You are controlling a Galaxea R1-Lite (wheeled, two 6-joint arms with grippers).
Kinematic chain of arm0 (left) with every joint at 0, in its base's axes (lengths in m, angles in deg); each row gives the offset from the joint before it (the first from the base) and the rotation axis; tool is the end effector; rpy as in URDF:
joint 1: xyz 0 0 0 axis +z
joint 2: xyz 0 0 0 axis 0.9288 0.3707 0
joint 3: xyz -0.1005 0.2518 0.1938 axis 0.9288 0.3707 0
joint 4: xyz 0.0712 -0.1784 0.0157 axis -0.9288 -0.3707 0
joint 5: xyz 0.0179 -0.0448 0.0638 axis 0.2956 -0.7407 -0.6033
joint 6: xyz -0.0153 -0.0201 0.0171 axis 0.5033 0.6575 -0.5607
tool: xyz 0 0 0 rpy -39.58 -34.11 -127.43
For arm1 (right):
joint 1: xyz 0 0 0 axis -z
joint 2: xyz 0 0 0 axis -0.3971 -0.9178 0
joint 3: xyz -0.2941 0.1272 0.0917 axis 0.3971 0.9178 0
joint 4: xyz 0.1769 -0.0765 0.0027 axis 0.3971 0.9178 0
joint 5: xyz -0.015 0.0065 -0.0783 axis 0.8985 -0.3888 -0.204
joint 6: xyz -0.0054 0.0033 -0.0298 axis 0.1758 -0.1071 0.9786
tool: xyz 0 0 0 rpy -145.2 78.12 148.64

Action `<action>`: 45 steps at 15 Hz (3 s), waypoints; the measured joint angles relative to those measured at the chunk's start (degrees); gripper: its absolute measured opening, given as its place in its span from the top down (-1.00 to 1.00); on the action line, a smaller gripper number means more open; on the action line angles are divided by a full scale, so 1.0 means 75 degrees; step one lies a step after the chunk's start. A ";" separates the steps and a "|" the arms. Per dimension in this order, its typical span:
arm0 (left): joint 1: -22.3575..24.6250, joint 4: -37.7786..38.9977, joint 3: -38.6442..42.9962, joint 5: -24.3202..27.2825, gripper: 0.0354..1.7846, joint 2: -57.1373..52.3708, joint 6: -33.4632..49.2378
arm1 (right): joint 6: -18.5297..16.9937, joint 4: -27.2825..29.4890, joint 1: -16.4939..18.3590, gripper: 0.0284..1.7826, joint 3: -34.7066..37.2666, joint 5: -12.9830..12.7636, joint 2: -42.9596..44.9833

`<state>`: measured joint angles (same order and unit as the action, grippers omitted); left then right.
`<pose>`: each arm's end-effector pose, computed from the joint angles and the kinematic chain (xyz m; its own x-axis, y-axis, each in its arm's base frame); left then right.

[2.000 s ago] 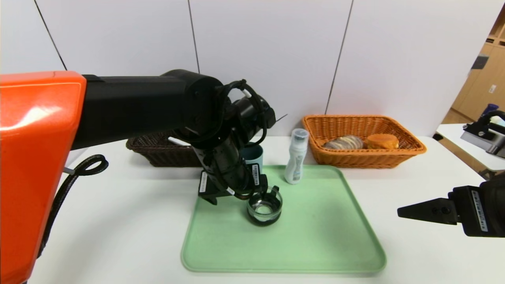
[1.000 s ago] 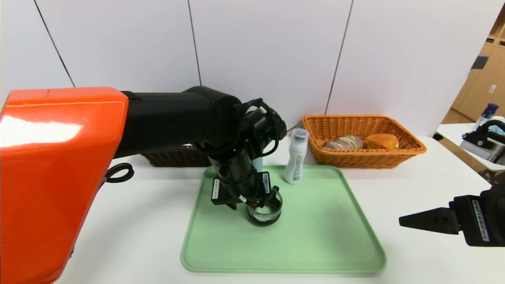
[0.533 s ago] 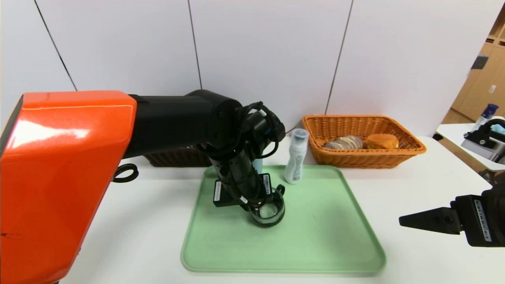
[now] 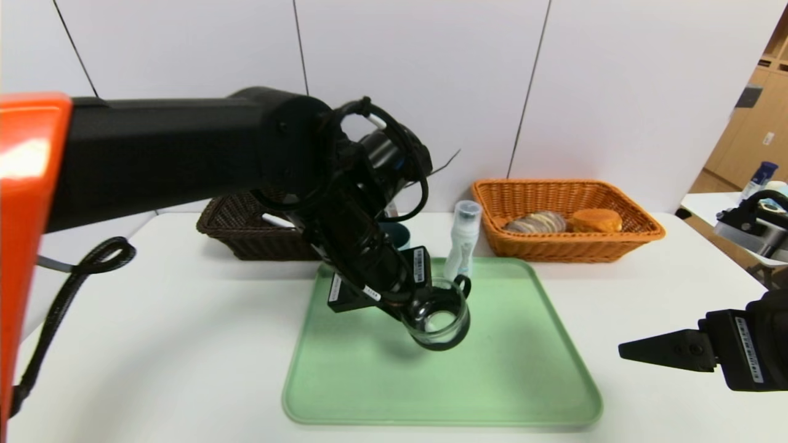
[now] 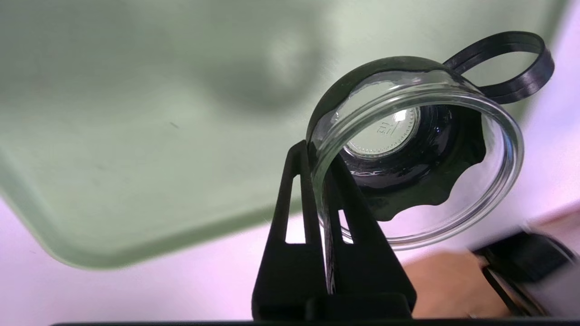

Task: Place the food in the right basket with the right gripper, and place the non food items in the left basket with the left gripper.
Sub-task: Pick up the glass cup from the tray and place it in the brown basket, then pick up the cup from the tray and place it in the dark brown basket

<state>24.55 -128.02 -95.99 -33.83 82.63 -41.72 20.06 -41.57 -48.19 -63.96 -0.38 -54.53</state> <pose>0.2797 -0.2756 0.2566 0.1976 -0.4644 -0.8633 0.1429 0.8849 -0.4434 0.1343 0.0628 0.2628 0.5648 0.2850 -0.7744 -0.1293 0.9574 0.2580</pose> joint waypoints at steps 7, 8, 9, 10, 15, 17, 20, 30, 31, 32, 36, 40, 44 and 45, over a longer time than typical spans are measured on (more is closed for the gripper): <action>0.1008 0.1227 0.0060 0.2230 0.94 -0.1690 0.0151 | -0.0008 0.0000 -0.0002 -0.92 0.0128 0.0067 -0.0024; 0.1320 0.1629 0.0067 0.2043 0.94 -0.1793 0.0320 | -0.0011 -0.0003 0.0000 -0.92 0.0154 0.0067 -0.0018; 0.1648 0.2051 0.0070 0.1773 0.94 -0.1851 0.0460 | -0.0008 -0.0003 0.0000 -0.92 0.0169 0.0070 -0.0013; 0.2033 0.2462 0.0072 0.1473 0.94 -0.1859 0.0522 | -0.0005 -0.0003 -0.0002 -0.92 0.0205 0.0070 -0.0003; 0.3761 0.3127 0.0085 0.0440 0.94 -0.1120 0.0275 | 0.0008 -0.0011 0.0003 -0.92 0.0297 0.0072 0.0067; 0.4164 0.3142 0.0078 -0.0049 0.94 -0.0603 0.0120 | 0.0018 -0.0015 0.0003 -0.92 0.0297 0.0072 0.0072; 0.4603 0.3400 0.0042 -0.0299 0.94 0.0075 0.0093 | 0.0021 -0.0015 0.0003 -0.92 0.0309 0.0104 0.0067; 0.4915 0.3829 0.0052 -0.0605 -0.25 0.0416 -0.0018 | 0.0023 -0.0011 0.0003 -0.92 0.0434 0.0189 0.0072; 0.4863 0.3943 0.0063 -0.0662 -0.33 0.0172 -0.0008 | 0.0015 -0.0011 0.0003 -0.92 0.0481 0.0189 0.0085; 0.4797 0.4002 0.0093 -0.0684 -0.40 -0.0099 -0.0034 | 0.0015 -0.0011 0.0003 -0.92 0.0514 0.0180 0.0099; 0.4348 0.3638 0.0483 -0.1125 -0.60 -0.1125 -0.0192 | 0.0021 -0.0198 0.0003 -0.92 0.0515 0.0185 0.0151; 0.2986 0.3693 0.1681 -0.3293 -0.72 -0.1881 -0.0941 | 0.0026 -0.0559 0.0003 -0.92 0.0530 0.0159 0.0254; 0.1369 0.4156 0.3327 -0.4418 -0.80 -0.2562 -0.0982 | 0.0041 -0.0627 0.0003 -0.92 0.0528 0.0060 0.0288; 0.1092 0.4462 0.3815 -0.4678 -0.81 -0.2658 -0.0978 | 0.0041 -0.0805 0.0003 -0.92 0.0515 -0.0054 0.0299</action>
<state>32.74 -94.55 -67.38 -68.92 62.70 -49.06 20.37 -47.61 -48.17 -60.09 -0.78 -52.29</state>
